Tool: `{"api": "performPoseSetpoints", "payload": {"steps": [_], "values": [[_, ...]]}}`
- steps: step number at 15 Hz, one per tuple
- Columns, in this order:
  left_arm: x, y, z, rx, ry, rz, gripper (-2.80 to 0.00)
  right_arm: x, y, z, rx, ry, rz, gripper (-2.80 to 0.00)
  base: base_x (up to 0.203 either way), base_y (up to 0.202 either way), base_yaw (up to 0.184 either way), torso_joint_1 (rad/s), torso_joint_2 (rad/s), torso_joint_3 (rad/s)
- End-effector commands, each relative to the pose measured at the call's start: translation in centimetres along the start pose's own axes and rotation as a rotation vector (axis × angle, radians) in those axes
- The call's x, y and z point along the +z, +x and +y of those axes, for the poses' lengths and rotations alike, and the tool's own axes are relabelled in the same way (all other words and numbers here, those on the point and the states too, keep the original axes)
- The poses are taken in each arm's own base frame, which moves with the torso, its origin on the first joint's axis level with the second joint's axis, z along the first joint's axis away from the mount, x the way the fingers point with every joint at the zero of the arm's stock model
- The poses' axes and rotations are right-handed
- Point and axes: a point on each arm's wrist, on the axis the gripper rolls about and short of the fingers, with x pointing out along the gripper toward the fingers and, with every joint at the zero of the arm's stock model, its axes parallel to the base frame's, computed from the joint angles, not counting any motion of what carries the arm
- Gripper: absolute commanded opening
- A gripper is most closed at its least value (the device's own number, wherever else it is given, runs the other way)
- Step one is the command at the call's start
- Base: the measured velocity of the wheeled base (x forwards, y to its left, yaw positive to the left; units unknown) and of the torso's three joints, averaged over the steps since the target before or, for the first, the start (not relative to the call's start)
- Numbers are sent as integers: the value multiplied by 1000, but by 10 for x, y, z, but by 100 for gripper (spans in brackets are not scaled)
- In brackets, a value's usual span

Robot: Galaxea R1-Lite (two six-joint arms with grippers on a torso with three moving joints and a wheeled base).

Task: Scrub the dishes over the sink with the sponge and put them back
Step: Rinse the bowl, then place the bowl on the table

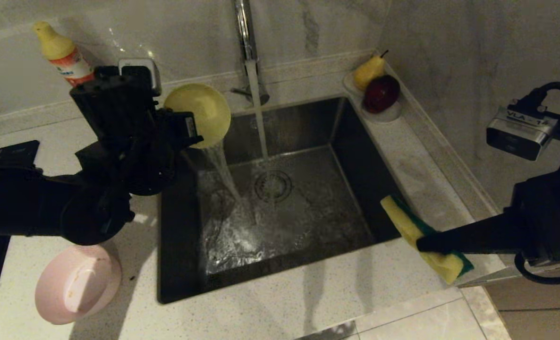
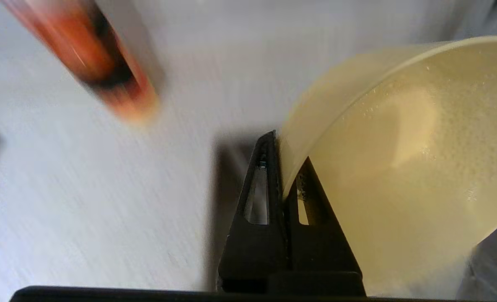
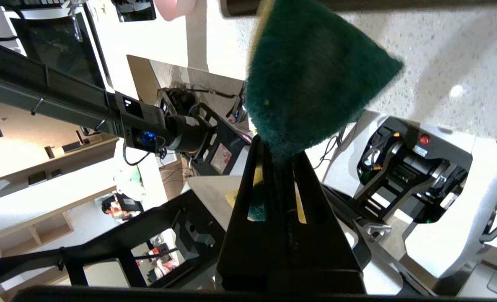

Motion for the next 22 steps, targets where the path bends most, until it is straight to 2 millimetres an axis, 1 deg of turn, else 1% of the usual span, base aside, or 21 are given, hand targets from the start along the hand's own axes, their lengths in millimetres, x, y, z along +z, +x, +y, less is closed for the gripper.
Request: {"api": "performPoseSetpoints", "payload": {"steps": [1, 2, 3, 4, 7, 10, 14, 18, 21, 22], "values": [[10, -9, 9, 60, 24, -196, -280, 2, 5, -1, -2, 6, 13, -280, 0, 0, 0, 0, 0, 0], [12, -10, 10, 65, 34, -209, -280, 3, 4, -1, 3, 3, 0, -280, 0, 0, 0, 0, 0, 0], [22, -14, 14, 72, 26, -236, -280, 3, 4, 0, 5, 2, -3, -280, 0, 0, 0, 0, 0, 0], [25, -14, 15, 73, 32, -245, -280, 3, 3, 0, 5, 1, -4, -280, 0, 0, 0, 0, 0, 0], [24, -16, 16, 55, 53, -256, -280, 3, 2, 1, 7, 1, -7, -280, 0, 0, 0, 0, 0, 0], [27, -18, 18, 77, 78, -300, -280, 1, 0, 1, 7, 1, -6, -280, 0, 0, 0, 0, 0, 0], [30, -18, 17, 80, 88, -311, -280, -1, -1, 0, 6, 3, -7, -280, 0, 0, 0, 0, 0, 0], [26, -18, 16, 74, 87, -301, -280, -1, -2, -3, -3, 10, -12, -280, 0, 0, 0, 0, 0, 0], [14, -10, 10, 46, 57, -215, -280, -2, -3, -3, -3, 9, -13, -280, 0, 0, 0, 0, 0, 0], [15, -8, 10, 39, 33, -192, -280, -2, -3, -3, -6, 14, -10, -280, 0, 0, 0, 0, 0, 0]]}}
